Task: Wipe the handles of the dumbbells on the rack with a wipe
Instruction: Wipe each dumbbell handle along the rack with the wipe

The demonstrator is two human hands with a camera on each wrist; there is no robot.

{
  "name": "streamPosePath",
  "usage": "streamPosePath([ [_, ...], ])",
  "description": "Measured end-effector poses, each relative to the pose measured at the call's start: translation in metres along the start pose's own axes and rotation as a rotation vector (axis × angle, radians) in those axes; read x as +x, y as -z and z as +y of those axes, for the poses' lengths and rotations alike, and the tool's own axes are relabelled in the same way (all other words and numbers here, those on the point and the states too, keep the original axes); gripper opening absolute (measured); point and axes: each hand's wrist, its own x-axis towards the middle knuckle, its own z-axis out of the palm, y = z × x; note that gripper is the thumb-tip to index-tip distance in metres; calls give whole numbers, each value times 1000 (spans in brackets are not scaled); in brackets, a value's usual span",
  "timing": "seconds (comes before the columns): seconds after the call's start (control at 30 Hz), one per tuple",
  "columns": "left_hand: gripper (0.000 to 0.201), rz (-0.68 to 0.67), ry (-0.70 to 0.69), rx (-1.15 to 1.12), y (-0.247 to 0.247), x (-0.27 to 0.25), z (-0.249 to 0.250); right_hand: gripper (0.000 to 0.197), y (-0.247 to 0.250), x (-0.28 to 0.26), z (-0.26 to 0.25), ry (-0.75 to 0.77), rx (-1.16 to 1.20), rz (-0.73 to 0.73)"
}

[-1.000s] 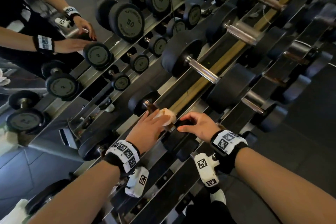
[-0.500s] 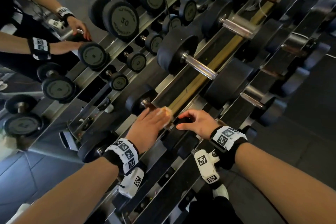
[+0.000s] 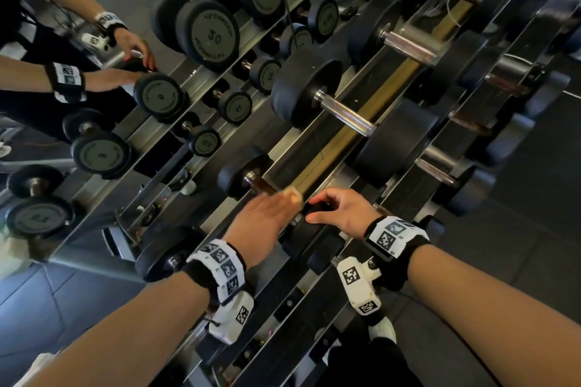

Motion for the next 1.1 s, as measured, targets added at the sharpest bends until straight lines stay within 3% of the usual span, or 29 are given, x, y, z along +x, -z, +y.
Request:
streamPosePath([
  [0.1, 71, -39, -73, 21, 2, 2, 4, 34, 0, 0, -1, 3, -20, 3],
  [0.33, 58, 15, 90, 105, 28, 26, -24, 31, 0, -2, -1, -17, -13, -3],
  [0.47, 67, 3, -62, 5, 14, 12, -4, 32, -2, -1, -1, -10, -13, 15],
  [0.57, 68, -15, -94, 38, 16, 14, -7, 33, -2, 0, -1, -21, -18, 18],
  [0.7, 50, -40, -12, 185, 30, 26, -23, 32, -2, 1, 0, -24, -12, 7],
  [0.8, 51, -27, 39, 137, 30, 24, -18, 32, -2, 0, 0, -28, -15, 1],
  [0.9, 59, -43, -32, 85, 18, 12, -4, 35, -2, 0, 1, -26, -18, 11],
  [1.0, 62, -38, -37, 167, 17, 10, -6, 34, -1, -1, 1, -31, -10, 4],
  [1.1, 59, -23, 77, 322, 30, 19, -22, 32, -2, 0, 2, -35, 10, 11],
])
